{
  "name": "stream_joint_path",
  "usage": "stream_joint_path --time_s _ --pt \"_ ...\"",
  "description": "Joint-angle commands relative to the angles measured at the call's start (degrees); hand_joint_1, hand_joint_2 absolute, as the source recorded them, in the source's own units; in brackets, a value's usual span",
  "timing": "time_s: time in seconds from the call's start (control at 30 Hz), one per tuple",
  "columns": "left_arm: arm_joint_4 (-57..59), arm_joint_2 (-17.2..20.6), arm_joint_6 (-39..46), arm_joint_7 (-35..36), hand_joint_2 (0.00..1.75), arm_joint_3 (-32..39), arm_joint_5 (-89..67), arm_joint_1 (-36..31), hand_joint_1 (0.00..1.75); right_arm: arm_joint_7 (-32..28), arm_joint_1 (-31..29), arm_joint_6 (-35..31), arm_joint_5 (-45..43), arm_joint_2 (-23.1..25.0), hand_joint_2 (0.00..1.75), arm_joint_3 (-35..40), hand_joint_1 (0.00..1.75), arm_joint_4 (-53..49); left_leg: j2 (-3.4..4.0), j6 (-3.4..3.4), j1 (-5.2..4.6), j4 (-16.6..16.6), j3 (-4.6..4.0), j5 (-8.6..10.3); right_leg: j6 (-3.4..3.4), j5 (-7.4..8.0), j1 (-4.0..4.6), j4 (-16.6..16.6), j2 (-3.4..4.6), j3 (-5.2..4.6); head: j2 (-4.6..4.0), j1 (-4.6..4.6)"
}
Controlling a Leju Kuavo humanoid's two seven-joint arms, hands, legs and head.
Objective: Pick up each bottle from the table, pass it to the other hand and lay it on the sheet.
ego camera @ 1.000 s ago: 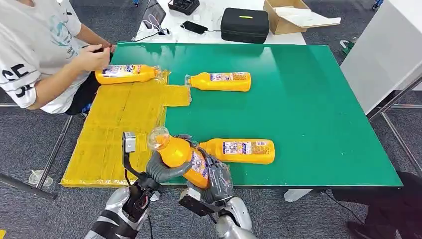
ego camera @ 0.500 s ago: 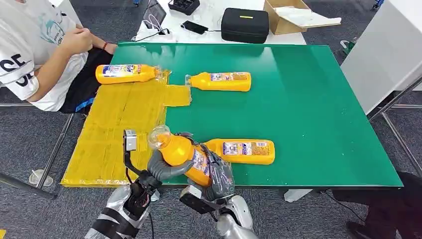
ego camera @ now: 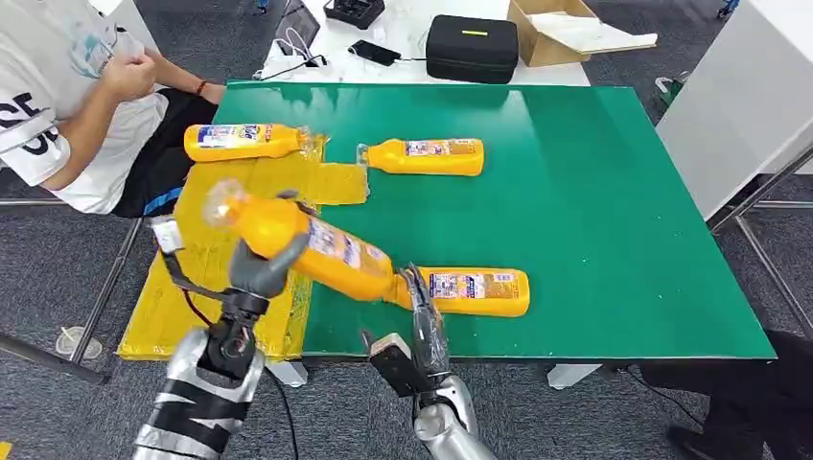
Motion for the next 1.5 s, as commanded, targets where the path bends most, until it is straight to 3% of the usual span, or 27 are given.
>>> stream_joint_path --time_s 0.03,0.23,0.33,0.4,0.5,0.57,0.7,0.9,1.07,1.1,1.17,1.5 --pt "-3.64 -0.21 3.38 -0.14 1.75 7.37 0.77 -3.05 1.75 -0.82 -1.77 2.38 -4.11 -0.01 0.00 -0.88 0.00 -0.64 0.09 0.04 0.02 0.05 0.12 -0.08 -0.07 -0.05 0.04 0.02 0.02 0.12 0.02 0.00" --pt "-5.67 0.52 6.91 -3.65 1.75 8.58 -3.63 -3.74 1.75 -0.94 -0.10 2.37 -5.36 -0.77 0.00 -0.65 0.00 -4.80 0.07 0.04 0.03 0.07 0.24 -0.13 -0.12 -0.11 0.07 0.04 -0.03 0.24 0.00 0.00" --pt "-4.23 2.84 26.80 -13.12 1.75 7.10 -32.30 -6.73 1.75 -0.94 4.22 -3.40 -10.47 -4.43 0.00 3.67 0.00 -21.47 0.05 0.03 0.03 0.06 0.15 -0.09 -0.10 -0.08 0.06 0.04 -0.04 0.15 0.00 0.00" --pt "1.63 4.18 39.08 -12.31 1.75 6.09 -53.38 -9.43 1.75 -0.94 6.22 -4.94 -10.55 -6.09 0.00 3.32 0.00 -33.31 0.00 0.05 0.05 0.12 0.26 -0.16 -0.16 -0.17 0.10 0.10 -0.13 0.27 0.00 -0.02" --pt "15.40 5.22 47.48 -10.61 1.75 5.76 -74.13 -14.54 1.75 -0.94 8.45 -4.94 -6.07 -4.93 0.00 0.35 0.00 -45.45 -0.19 0.06 0.00 0.09 0.08 -0.04 -0.09 -0.12 0.04 0.09 -0.28 0.12 0.02 0.00" --pt "21.40 5.46 49.46 -9.20 1.75 5.45 -80.09 -16.96 1.75 -0.94 8.75 -4.94 -4.82 -4.59 0.00 -0.30 0.00 -47.87 -0.19 0.05 -0.04 0.03 0.06 0.00 -0.08 -0.09 -0.01 0.07 -0.26 0.04 0.00 -0.02" --pt "21.40 5.46 49.46 -9.20 1.75 5.45 -80.09 -16.96 1.75 -0.94 8.75 -4.94 -4.82 -4.59 0.00 -0.30 0.00 -47.87 -0.10 0.06 -0.02 -0.01 0.12 0.01 -0.07 -0.03 0.01 -0.01 -0.14 0.13 0.00 -0.02" --pt "36.68 7.35 48.33 -1.74 1.75 0.46 -96.81 -23.29 1.75 -0.94 9.25 -4.94 -2.98 -5.56 0.00 0.35 0.00 -50.05 -0.21 0.05 0.03 0.01 0.31 -0.04 -0.14 -0.13 0.07 0.01 -0.34 0.33 0.00 -0.02" --pt "37.59 7.29 47.22 -1.83 1.75 0.95 -96.45 -23.50 1.75 -0.94 9.15 -4.94 -3.62 -5.76 0.00 0.64 0.00 -49.33 -0.19 0.04 0.00 0.00 0.23 -0.01 -0.11 -0.09 0.03 0.01 -0.31 0.23 0.00 -0.02" --pt "40.41 8.28 40.88 -2.15 1.75 -0.13 -98.12 -23.35 1.75 -0.94 8.33 -4.94 -5.90 -6.83 0.00 2.05 0.00 -47.43 -0.05 0.06 0.02 -0.04 0.31 -0.03 -0.11 -0.04 0.05 -0.07 -0.13 0.30 0.02 0.00" --pt "41.44 9.07 37.64 -2.59 1.75 -1.28 -99.51 -22.84 1.75 -0.94 7.64 -4.94 -7.23 -7.66 0.00 3.38 0.00 -45.96 0.17 0.07 0.01 -0.03 0.35 -0.08 -0.11 -0.02 0.05 -0.08 0.04 0.28 0.00 -0.02" --pt "45.28 10.94 29.93 -1.62 1.75 -3.93 -102.67 -23.07 1.75 -0.94 7.27 -3.70 -9.17 -8.23 0.00 4.25 0.00 -44.09 0.20 0.07 0.03 -0.02 0.29 -0.07 -0.11 -0.01 0.07 -0.07 0.07 0.24 0.00 -0.02"
